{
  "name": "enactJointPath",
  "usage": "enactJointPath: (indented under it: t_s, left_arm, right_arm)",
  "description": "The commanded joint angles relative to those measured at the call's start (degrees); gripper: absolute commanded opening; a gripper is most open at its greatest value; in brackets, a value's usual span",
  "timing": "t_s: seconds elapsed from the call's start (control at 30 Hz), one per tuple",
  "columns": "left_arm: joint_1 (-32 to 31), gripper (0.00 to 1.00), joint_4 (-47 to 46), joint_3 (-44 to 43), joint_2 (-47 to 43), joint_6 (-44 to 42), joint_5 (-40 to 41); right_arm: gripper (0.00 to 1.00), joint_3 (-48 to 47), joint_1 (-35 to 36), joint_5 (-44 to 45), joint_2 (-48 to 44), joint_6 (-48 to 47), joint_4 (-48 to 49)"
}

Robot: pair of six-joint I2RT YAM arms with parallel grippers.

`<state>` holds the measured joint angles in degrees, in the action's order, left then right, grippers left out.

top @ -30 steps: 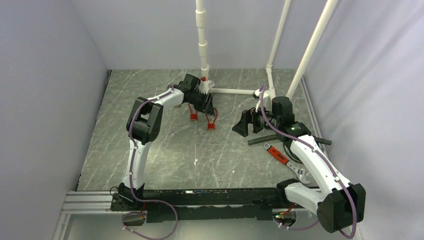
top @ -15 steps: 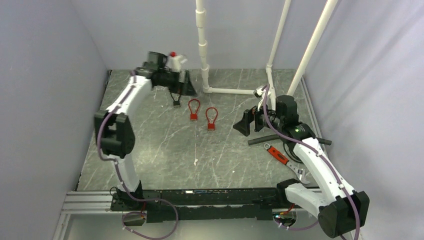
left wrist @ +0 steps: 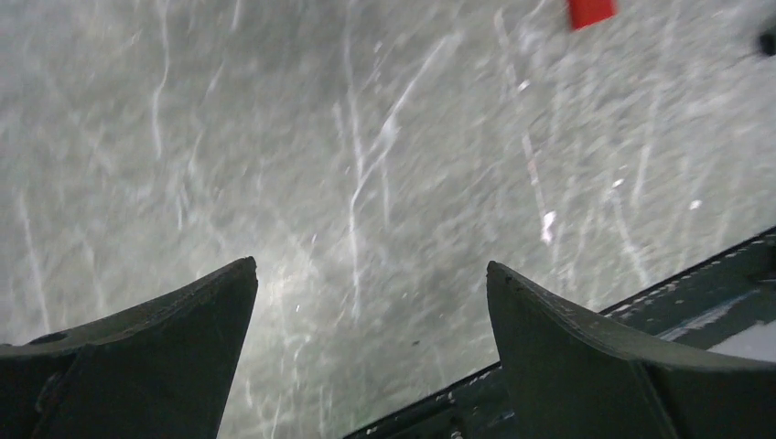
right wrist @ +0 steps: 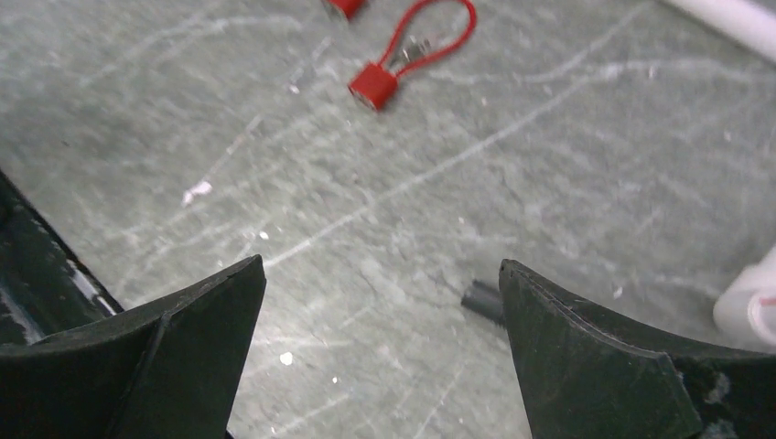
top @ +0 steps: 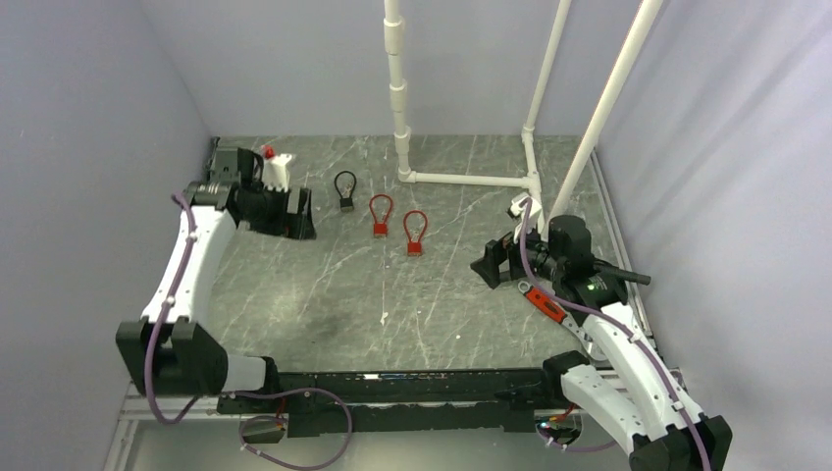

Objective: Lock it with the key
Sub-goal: Reset both arms

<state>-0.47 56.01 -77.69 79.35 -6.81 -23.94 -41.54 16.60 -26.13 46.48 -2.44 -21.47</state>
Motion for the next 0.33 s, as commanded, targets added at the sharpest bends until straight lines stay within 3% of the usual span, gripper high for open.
enactJointPath:
  t_s: [0.0, 0.3]
  left_arm:
    - [0.3, 0.99, -2.3, 8.4, -8.1, -2.6, 9.9]
    - [0.1, 0.99, -5.2, 11.6, -11.3, -2.6, 10.6]
  right_arm:
    - [1.00, 3.4, -0.3, 5.2, -3.5, -3.6, -0.4]
    - [1.00, 3.1, -0.7, 7.2, -4.8, -3.1, -0.9]
